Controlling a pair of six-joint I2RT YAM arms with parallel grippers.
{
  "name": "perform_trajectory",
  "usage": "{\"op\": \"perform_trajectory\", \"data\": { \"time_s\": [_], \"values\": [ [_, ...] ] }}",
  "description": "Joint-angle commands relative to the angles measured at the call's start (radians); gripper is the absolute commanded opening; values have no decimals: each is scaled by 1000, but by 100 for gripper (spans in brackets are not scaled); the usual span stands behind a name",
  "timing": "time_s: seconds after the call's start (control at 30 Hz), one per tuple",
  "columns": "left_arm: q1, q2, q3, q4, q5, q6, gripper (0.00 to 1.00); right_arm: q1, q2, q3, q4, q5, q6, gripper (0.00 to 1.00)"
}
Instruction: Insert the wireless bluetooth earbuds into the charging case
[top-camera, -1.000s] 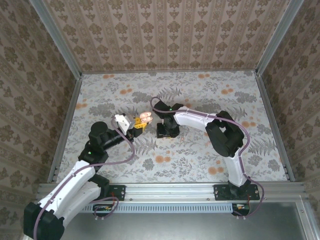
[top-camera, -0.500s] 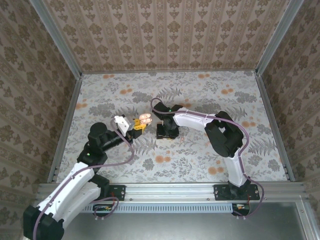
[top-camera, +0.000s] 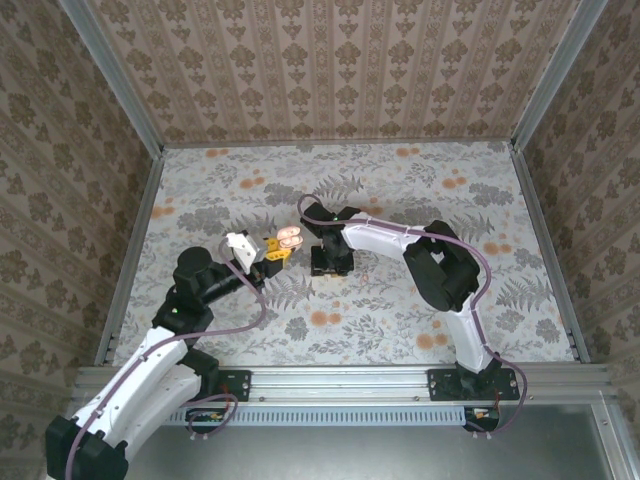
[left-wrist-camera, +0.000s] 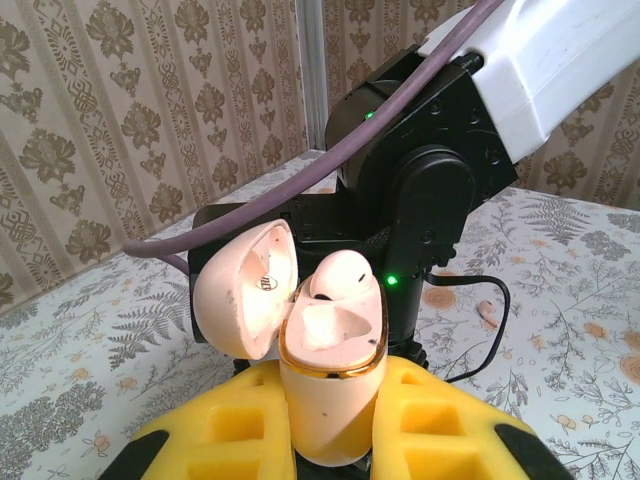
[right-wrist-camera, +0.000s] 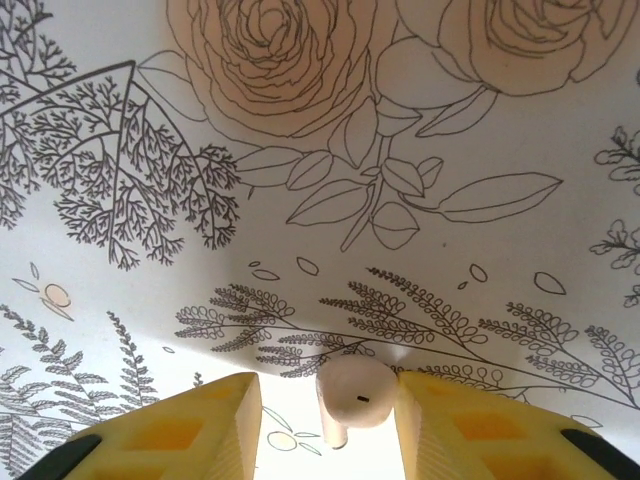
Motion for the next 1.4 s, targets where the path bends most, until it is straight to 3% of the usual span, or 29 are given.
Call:
{"op": "perform_trajectory", "data": {
  "time_s": [0.0,0.6,0.97,1.37],
  "values": [
    [10,-16,-7,-15,5,22,0,4,39,34,-3,33,-14,39],
    [11,-6,11,-32,13,23,0,5,75,67,-22,55,-42,30],
    [8,-24,2,-21,26,38,0,5,9,-23,24,96,-35,22],
    [9,-7,-6,9,40,26,0,12,-41,-33,21,134,-26,19]
  ]
}}
